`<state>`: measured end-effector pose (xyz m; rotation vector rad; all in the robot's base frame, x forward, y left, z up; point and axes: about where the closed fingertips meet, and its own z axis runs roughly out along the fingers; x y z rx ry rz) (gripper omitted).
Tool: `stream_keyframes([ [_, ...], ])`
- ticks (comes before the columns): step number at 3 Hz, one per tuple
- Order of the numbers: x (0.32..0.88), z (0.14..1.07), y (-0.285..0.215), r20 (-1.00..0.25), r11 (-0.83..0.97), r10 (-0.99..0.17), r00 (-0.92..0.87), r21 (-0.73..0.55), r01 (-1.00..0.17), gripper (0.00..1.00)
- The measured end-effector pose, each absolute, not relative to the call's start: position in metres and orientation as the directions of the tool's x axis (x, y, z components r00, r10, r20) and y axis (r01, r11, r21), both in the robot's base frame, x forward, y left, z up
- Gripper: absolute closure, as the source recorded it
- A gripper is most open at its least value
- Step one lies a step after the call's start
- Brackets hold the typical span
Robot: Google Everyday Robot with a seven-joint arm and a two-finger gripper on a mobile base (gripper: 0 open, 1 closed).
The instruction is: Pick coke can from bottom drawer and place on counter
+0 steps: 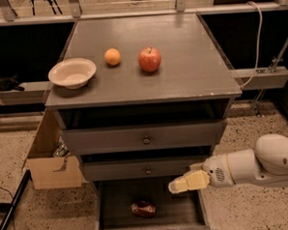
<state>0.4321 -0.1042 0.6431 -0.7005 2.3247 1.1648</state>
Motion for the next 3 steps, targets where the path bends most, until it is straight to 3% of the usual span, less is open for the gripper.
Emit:
stream_keyframes([
  [3, 0.446, 0.554, -0.086, -0.540, 0.519, -0.013, -0.842, 0.716, -0.467, 0.00],
])
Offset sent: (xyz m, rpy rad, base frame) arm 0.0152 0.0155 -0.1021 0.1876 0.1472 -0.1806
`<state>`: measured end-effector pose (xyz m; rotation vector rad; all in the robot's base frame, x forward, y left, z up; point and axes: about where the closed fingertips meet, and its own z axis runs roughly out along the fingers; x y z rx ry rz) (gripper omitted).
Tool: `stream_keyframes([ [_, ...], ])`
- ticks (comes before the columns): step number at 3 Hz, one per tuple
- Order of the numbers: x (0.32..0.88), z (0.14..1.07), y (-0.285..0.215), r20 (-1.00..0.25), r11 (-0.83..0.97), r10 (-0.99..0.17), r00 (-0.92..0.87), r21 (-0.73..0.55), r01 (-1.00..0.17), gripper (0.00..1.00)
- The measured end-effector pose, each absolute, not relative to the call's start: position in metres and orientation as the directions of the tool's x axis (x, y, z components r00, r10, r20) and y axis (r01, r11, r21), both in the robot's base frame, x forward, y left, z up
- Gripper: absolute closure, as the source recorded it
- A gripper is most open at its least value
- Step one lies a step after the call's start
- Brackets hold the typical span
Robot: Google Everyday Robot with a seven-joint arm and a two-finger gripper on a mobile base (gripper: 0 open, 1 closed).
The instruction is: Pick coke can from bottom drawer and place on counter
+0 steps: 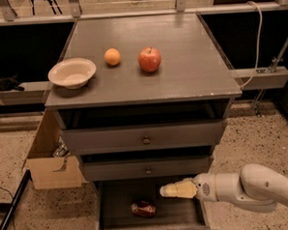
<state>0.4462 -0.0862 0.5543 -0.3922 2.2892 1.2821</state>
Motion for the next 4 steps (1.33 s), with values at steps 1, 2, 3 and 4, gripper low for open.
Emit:
stream_keyframes([
  [1, 0.457, 0.534, -0.084, -0.596, 0.590, 0.000, -0.803, 0.649, -0.481, 0.00],
  [2, 0.473, 0.522, -0.092, -0.674, 0.673, -0.011, -0.739, 0.542, -0.504, 0.00],
  [3, 0.480, 0.527, -0.107, -0.734, 0.734, -0.044, -0.678, 0.436, -0.520, 0.00],
  [4, 0.482, 0.527, -0.109, -0.737, 0.742, -0.043, -0.674, 0.429, -0.516, 0.00],
])
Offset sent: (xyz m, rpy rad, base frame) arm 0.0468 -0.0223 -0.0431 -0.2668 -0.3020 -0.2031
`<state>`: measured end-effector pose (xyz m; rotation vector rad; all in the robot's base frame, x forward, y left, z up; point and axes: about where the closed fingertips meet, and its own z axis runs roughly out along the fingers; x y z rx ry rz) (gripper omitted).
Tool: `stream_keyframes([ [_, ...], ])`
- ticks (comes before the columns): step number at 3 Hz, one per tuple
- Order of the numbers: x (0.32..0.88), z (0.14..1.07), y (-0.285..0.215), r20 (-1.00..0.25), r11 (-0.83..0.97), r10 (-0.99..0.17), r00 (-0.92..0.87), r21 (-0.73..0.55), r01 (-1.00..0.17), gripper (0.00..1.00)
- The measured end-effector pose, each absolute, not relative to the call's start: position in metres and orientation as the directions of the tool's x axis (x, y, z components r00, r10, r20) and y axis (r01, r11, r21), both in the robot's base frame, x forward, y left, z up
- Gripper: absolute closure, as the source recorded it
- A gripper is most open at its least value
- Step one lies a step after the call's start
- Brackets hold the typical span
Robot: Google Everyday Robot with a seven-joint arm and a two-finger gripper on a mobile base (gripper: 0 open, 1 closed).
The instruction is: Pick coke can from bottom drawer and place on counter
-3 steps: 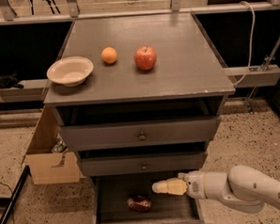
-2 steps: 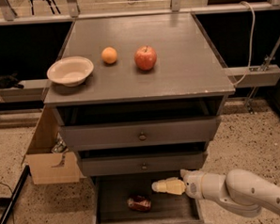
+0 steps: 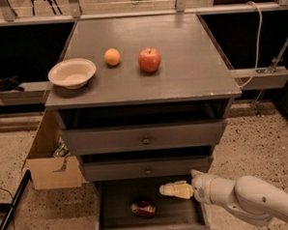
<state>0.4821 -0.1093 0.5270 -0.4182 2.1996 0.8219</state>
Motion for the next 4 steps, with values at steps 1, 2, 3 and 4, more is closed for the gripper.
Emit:
stream_keyframes([
  [1, 0.488, 0.517, -0.100, -0.725, 0.748, 0.005, -0.689, 0.460, -0.478, 0.00],
  [2, 0.492, 0.470, -0.080, -0.668, 0.760, 0.070, -0.741, 0.517, -0.395, 0.00],
  [3, 0.495, 0.425, -0.071, -0.632, 0.780, 0.105, -0.768, 0.531, -0.330, 0.00],
  [4, 0.498, 0.387, -0.068, -0.623, 0.800, 0.120, -0.773, 0.522, -0.296, 0.00],
])
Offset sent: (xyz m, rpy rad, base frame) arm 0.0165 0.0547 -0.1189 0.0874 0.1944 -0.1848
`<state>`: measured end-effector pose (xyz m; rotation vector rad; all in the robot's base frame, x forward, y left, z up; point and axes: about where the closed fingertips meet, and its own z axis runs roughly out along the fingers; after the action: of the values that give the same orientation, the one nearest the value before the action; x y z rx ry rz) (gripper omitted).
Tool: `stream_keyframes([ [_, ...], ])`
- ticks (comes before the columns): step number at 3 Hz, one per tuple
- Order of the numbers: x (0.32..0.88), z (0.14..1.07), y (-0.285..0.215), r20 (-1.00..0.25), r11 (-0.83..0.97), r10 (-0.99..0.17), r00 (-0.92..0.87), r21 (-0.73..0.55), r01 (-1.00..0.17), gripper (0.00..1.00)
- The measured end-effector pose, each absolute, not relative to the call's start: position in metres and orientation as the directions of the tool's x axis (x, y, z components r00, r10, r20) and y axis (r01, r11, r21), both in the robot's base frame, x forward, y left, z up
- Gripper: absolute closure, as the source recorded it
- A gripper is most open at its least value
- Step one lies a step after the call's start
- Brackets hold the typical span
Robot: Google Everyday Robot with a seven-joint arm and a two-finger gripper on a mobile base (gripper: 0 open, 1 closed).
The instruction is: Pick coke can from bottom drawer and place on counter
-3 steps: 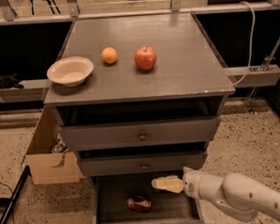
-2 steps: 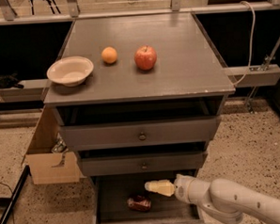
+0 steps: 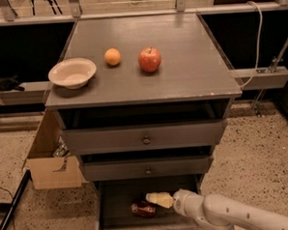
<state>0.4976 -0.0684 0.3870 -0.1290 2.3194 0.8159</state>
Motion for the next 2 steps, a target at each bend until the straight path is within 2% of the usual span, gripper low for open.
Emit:
stream_keyframes([
  [1, 0.506, 0.325, -0.059, -0.589, 0.821, 0.103, -0.802, 0.505, -0.266, 0.00],
  [2, 0.513, 0.280, -0.044, -0.575, 0.828, 0.049, -0.816, 0.480, -0.288, 0.00],
])
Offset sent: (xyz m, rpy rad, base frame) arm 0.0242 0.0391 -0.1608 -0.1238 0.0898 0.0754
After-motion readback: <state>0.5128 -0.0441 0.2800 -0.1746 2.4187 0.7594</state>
